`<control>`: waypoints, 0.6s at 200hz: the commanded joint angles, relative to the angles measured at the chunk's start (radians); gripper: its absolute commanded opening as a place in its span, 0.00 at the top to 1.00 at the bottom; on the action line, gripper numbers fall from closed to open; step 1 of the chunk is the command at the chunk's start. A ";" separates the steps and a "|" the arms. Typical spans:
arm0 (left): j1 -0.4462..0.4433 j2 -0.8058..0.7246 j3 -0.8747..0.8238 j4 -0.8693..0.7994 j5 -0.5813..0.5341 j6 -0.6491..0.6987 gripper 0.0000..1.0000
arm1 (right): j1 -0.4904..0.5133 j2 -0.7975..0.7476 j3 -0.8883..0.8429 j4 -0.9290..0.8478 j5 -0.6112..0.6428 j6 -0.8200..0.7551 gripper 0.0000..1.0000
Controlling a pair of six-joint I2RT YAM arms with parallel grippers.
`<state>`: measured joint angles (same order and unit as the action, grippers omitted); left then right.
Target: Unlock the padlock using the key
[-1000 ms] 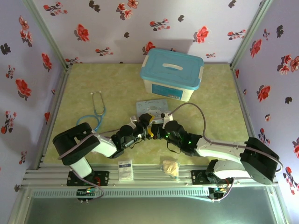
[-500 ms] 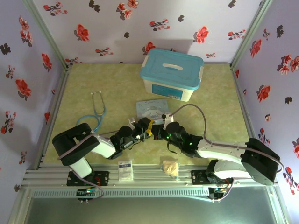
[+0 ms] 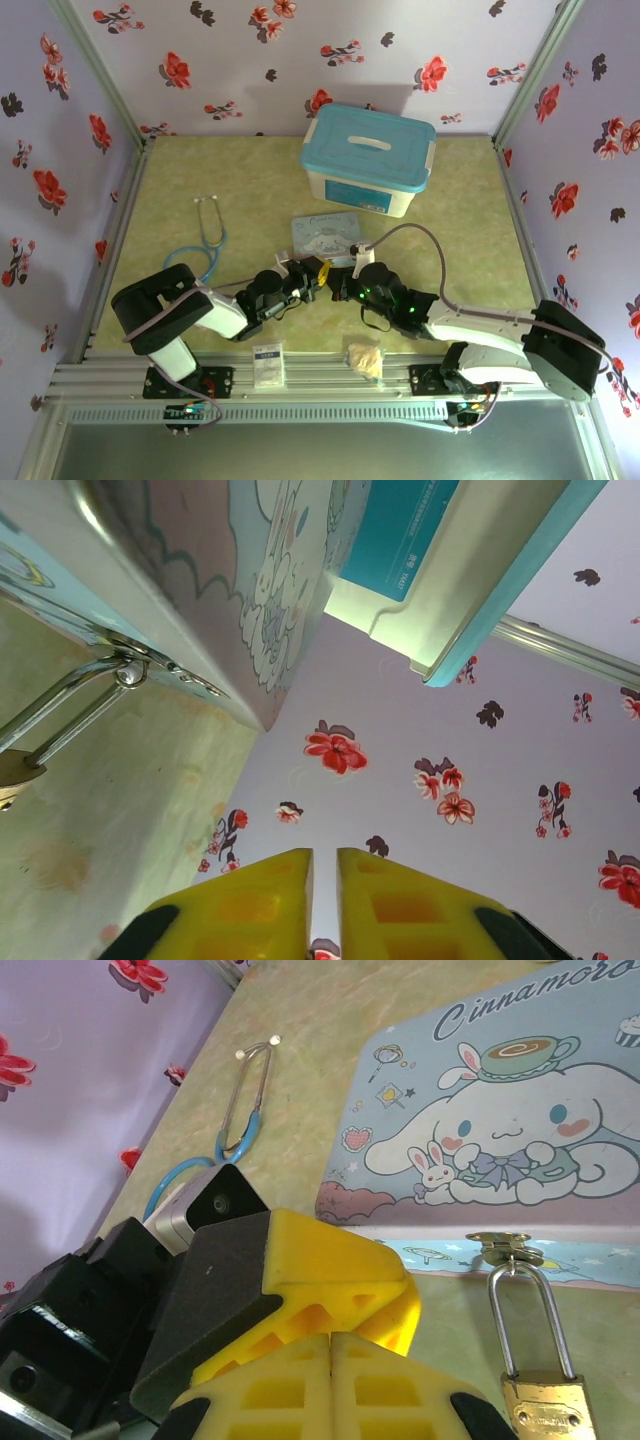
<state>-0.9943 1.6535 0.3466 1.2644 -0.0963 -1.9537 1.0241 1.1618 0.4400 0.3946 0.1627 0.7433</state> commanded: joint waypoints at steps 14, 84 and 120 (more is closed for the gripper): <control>0.009 -0.003 -0.003 0.027 -0.008 0.038 0.90 | 0.005 -0.030 -0.020 -0.035 0.037 -0.002 1.00; 0.030 -0.049 -0.003 -0.013 -0.006 0.160 1.00 | -0.001 -0.075 -0.046 -0.045 0.036 0.014 0.97; 0.062 -0.261 0.070 -0.368 0.036 0.453 1.00 | -0.118 -0.235 -0.118 -0.023 -0.134 0.050 0.23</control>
<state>-0.9588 1.5352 0.3489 1.1412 -0.0704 -1.7550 0.9810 1.0252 0.3672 0.3653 0.1394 0.7612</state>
